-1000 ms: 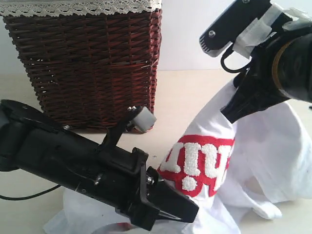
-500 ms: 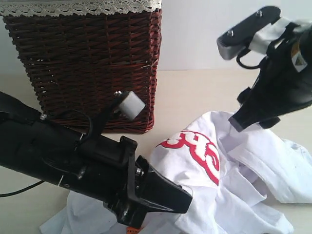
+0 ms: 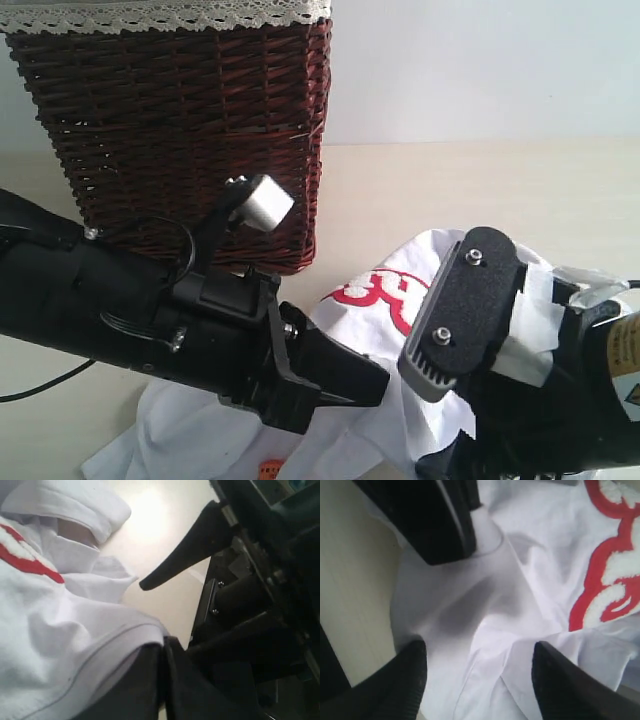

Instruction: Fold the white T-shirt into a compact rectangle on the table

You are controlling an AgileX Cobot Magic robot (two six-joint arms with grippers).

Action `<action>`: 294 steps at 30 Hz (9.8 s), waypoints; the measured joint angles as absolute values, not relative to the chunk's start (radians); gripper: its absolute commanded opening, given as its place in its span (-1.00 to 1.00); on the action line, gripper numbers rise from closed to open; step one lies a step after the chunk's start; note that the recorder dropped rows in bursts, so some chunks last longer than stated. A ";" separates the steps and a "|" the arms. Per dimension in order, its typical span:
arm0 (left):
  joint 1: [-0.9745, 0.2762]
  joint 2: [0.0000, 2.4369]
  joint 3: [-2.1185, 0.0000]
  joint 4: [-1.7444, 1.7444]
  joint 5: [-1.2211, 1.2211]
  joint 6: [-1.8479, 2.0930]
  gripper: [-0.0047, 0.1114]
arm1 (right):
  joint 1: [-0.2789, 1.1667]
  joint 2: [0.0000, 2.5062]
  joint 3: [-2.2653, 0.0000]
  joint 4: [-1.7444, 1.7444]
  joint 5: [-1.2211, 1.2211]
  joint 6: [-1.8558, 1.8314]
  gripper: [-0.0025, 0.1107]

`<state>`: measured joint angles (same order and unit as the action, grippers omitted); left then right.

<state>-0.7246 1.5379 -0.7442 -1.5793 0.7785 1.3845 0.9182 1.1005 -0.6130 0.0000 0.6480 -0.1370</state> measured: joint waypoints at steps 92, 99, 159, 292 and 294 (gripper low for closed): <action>-0.939 1.595 -0.744 -1.214 0.546 1.648 0.27 | 0.921 1.164 -0.888 -0.794 1.215 0.409 -0.96; -0.939 1.626 -0.744 -1.227 0.538 1.555 0.27 | 0.921 1.164 -0.888 -0.788 1.216 0.410 -0.96; -0.970 1.569 -1.697 -0.944 0.529 1.678 -0.92 | 0.533 0.719 -1.138 -1.312 1.227 0.484 -0.96; -0.826 1.690 -0.955 -0.434 0.625 0.680 -0.92 | 0.535 0.987 -0.761 -0.099 0.949 0.099 -0.96; -0.895 1.670 -0.926 -0.491 0.619 0.736 -0.92 | 0.535 0.987 -0.761 -0.096 0.949 0.099 -0.96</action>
<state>-0.8950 1.6704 -0.9256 -0.4908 0.6186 0.7362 0.5348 0.9874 -0.7608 -0.0965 0.9492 0.0990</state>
